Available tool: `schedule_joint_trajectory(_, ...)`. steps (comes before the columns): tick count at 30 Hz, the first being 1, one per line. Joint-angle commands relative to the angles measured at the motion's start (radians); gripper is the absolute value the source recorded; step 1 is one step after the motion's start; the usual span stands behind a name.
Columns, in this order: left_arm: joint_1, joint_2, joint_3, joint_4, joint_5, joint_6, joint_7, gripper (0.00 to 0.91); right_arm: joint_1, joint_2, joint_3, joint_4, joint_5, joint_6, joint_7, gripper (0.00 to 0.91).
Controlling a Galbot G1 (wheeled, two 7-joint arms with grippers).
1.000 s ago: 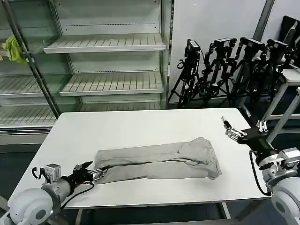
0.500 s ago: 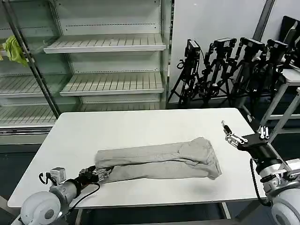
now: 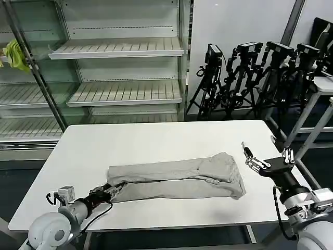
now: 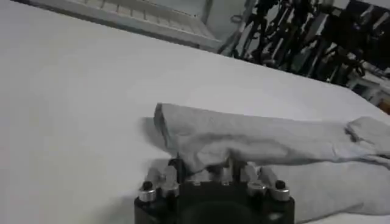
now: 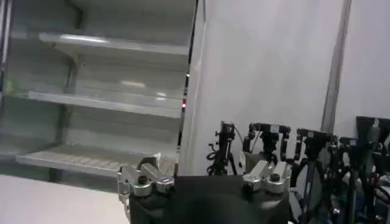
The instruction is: Fold and organize the clothes.
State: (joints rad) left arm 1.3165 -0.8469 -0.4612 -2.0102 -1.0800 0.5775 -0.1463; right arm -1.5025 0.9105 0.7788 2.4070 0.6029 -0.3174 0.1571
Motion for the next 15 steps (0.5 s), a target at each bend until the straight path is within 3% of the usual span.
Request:
schedule_joint_trajectory(1, -0.002, -0.024, -0.004, 0.014, 0.018, 0.001, 0.014, 0.212, -0.012, 0.016, -0.012, 0.011, -0.017, 0.001, -0.001, 0.907)
schedule_joint_trajectory(6, -0.002, -0.032, 0.002, 0.014, 0.029, 0.001, 0.016, 0.060, -0.018, 0.031, -0.023, 0.012, -0.029, 0.004, -0.003, 0.907)
schedule_joint_trajectory(15, 0.002, -0.051, -0.011, 0.013, 0.056, 0.000, 0.024, 0.040, -0.037, 0.038, -0.015, 0.021, -0.033, 0.012, -0.007, 0.907)
